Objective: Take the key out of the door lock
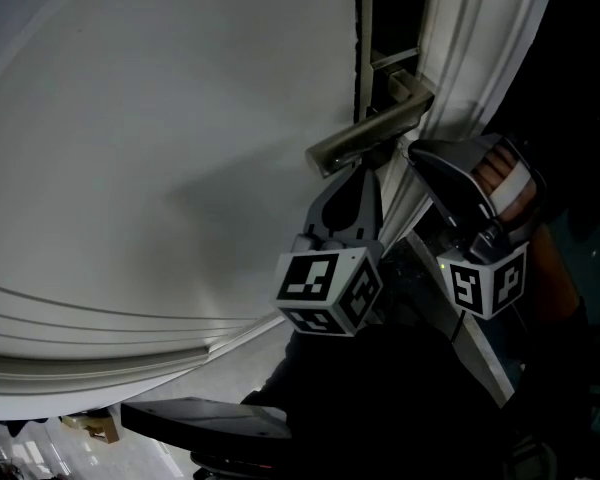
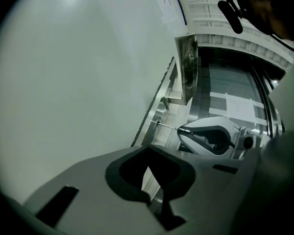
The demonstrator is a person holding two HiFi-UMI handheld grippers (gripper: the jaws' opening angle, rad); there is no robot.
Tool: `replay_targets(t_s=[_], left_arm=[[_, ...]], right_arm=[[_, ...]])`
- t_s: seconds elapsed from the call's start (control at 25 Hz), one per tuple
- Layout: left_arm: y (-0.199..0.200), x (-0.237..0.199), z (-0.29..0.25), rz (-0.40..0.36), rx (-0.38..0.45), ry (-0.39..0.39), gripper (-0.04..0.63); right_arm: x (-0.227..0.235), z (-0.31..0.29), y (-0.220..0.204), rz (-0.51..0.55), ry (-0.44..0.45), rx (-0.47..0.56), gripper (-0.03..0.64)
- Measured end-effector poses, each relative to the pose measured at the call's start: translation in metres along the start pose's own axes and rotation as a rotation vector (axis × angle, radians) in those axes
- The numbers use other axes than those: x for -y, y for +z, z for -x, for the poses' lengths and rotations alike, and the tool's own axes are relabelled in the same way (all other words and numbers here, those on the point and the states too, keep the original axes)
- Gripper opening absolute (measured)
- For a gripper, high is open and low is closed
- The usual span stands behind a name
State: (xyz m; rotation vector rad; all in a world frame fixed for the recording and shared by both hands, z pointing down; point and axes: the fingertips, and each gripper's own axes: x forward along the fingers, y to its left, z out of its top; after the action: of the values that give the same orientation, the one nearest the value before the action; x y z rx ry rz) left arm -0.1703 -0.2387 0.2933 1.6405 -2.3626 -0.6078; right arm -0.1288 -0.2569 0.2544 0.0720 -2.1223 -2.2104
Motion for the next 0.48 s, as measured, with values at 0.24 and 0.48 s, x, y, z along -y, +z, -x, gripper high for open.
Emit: replay_targets(t_s=[0.24, 0.48], left_arm=[[-0.0001, 0.0006, 0.0004, 0.000, 0.001, -0.001, 0.000], [-0.0001, 0.0007, 0.0014, 0.000, 0.002, -0.001, 0.000]], right_arm=[[-0.0005, 0.0016, -0.0001, 0.004, -0.003, -0.001, 0.012], [-0.0004, 0.0029, 0.0007, 0.007, -0.005, 0.000, 0.012]])
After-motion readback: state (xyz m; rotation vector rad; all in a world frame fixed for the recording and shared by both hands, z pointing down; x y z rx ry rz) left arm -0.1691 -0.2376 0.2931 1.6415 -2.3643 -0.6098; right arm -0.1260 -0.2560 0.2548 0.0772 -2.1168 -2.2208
